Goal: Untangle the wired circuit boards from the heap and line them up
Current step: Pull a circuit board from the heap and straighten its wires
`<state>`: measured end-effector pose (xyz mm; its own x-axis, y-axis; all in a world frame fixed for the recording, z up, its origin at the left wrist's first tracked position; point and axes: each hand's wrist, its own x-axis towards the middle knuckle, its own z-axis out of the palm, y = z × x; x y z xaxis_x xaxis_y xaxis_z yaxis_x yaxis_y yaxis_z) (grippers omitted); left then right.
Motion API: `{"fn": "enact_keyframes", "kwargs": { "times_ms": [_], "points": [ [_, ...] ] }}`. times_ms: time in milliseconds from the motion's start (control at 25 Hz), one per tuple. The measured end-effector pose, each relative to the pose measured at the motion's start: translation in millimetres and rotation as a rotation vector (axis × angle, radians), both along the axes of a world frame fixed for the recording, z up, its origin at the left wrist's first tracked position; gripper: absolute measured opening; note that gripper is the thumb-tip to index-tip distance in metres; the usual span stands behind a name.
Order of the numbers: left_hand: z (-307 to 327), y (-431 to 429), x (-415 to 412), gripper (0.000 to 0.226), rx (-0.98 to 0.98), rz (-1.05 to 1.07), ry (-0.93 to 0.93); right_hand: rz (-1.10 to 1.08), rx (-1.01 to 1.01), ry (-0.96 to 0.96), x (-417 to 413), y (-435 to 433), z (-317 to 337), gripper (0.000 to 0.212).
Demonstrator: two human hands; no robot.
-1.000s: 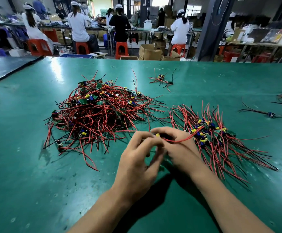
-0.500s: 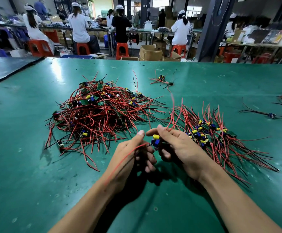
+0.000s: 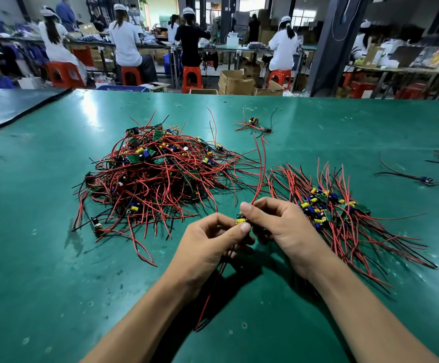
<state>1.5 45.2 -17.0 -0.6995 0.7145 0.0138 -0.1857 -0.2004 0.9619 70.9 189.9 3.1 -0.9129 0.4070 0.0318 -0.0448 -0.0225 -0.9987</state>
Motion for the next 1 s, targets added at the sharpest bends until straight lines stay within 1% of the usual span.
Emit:
{"fn": "enact_keyframes", "kwargs": {
  "times_ms": [40, 160, 280, 400, 520, 600, 680, 800, 920, 1000],
  "points": [
    [0.6, 0.3, 0.0, 0.025, -0.002, -0.008, -0.01, 0.003, -0.002, 0.009, -0.3, 0.3, -0.9, 0.029],
    [1.0, -1.0, -1.4, 0.037, 0.005, -0.054, -0.046, 0.023, -0.004, 0.003, 0.1, -0.2, -2.0, 0.031],
    [1.2, -1.8, -1.8, 0.024, -0.035, -0.106, -0.011, -0.011, 0.029, 0.007, -0.2, 1.2, -2.2, 0.034],
    [1.1, -2.5, -1.2, 0.02, -0.084, -0.147, 0.037, -0.079, 0.022, 0.018, -1.5, 3.1, -3.0, 0.037],
    [2.4, -3.0, -0.9, 0.016, -0.083, -0.183, 0.05, -0.016, -0.053, 0.008, -2.0, 2.1, -3.3, 0.034],
    [3.2, -2.7, -0.3, 0.021, -0.079, -0.168, 0.054, 0.052, -0.157, -0.012, -1.5, 2.7, -3.3, 0.035],
    [2.1, -1.1, -0.2, 0.026, -0.088, -0.11, 0.066, 0.091, -0.207, -0.033, -0.5, 3.9, -3.5, 0.036],
    [-0.3, 2.8, 0.2, 0.019, -0.104, -0.041, 0.072, 0.085, -0.162, -0.039, -0.5, 4.1, -4.4, 0.043],
    [-0.2, 4.7, -0.2, 0.01, -0.112, -0.012, 0.085, 0.075, -0.133, -0.019, -0.3, 4.2, -2.6, 0.032],
    [0.7, 4.0, -0.7, 0.008, -0.112, -0.017, 0.101, 0.074, -0.102, -0.014, 1.1, 4.3, -1.1, 0.026]
  ]
}}
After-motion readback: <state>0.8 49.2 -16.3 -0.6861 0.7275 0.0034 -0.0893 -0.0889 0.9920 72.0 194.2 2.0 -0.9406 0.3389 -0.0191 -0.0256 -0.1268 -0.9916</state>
